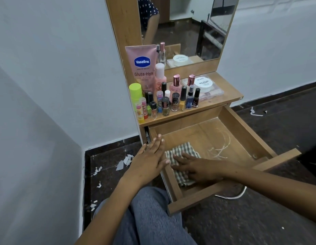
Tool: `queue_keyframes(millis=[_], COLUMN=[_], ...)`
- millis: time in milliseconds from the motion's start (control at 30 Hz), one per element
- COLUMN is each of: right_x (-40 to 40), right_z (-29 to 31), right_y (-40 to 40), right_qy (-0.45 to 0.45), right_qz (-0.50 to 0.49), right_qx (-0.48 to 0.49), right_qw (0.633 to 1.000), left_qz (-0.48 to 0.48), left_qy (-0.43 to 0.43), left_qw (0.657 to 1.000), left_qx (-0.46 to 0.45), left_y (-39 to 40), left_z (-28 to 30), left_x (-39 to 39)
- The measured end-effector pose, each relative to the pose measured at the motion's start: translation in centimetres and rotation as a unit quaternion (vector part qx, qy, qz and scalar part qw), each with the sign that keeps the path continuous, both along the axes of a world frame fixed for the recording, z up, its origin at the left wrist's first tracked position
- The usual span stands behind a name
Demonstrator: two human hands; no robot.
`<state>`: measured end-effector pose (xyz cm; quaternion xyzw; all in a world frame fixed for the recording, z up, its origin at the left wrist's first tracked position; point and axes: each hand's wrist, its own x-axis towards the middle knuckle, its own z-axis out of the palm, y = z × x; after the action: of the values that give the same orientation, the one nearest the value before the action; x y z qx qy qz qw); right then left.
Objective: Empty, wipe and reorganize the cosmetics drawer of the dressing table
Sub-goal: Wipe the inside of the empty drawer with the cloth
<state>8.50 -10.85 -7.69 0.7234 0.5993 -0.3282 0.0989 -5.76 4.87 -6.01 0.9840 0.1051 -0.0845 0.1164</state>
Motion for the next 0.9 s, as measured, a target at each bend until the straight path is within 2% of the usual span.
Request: queue_keyframes(millis=[133,267,400,633,733,833,900], right_x=[0.2,1.8,2.0,4.2,6.8,10.1,11.8], right_z=[-0.6,-1.7,-2.4,-3.2,-2.8,-2.6,-2.6], right_y=[1.4,4.0,5.6,4.9,2.6,-1.0,-2.4], right_qy=[-0.064,-0.089,-0.071,-0.062,-0.066,-0.089,-0.096], right_qz=[0.048,0.056,0.037,-0.010,-0.051,-0.152,-0.231], right_qx=[0.023,0.085,0.152,0.152,0.128,0.115,0.122], right_qw=[0.997,0.991,0.985,0.986,0.988,0.978,0.961], left_qz=[0.009,0.010,0.015,0.028,0.034,0.048,0.057], left_qy=[-0.011,-0.023,-0.018,-0.013,-0.020,-0.041,-0.067], left_qw=[1.000,1.000,1.000,0.999,0.999,0.997,0.995], left_qx=[0.011,0.016,0.020,0.018,0.021,0.051,0.040], left_y=[-0.4,-0.4,-0.5,-0.9,-1.0,-1.5,-2.4], left_z=[-0.3,-0.4,-0.4,-0.2,-0.4,-1.0,-1.5], left_x=[-0.1,-0.1,-0.1,-0.1,-0.2,0.1,0.7])
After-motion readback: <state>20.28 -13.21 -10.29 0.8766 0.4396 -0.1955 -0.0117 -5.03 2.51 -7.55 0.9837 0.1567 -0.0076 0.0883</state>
